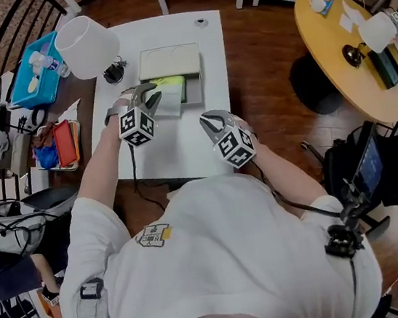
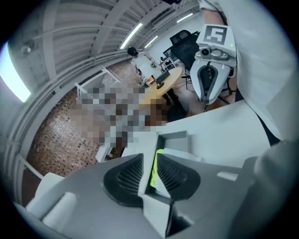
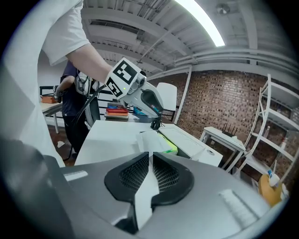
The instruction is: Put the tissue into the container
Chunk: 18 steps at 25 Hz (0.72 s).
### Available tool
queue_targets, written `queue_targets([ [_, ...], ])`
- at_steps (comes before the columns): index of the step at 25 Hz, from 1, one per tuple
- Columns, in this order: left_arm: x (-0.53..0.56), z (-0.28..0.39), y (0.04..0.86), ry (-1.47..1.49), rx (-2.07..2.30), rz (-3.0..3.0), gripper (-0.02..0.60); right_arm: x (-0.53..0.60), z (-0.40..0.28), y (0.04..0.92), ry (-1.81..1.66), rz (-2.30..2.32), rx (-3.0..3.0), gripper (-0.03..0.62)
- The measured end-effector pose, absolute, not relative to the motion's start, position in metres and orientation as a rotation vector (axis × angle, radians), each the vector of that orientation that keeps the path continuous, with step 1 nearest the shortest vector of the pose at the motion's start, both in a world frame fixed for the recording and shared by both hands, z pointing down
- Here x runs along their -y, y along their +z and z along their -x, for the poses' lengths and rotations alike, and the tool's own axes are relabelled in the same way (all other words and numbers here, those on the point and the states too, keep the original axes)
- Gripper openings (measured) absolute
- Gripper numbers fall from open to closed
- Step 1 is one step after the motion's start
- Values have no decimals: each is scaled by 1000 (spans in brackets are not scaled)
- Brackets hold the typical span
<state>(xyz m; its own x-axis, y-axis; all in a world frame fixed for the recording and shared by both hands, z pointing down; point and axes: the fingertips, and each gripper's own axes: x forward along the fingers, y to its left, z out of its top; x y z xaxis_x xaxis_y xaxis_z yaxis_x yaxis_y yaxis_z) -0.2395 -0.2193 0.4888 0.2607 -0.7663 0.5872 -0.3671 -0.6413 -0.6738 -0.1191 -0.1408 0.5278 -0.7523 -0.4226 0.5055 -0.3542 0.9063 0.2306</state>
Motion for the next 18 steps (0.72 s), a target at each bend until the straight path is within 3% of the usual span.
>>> queue_targets([
  [6,174,227,484,-1254,-1219,2085,2,124,113,525,-184,-482,2526,27],
  [18,44,180,551,-1285,-1447,2199,0,47,91,559,-137,-286,2529,23],
])
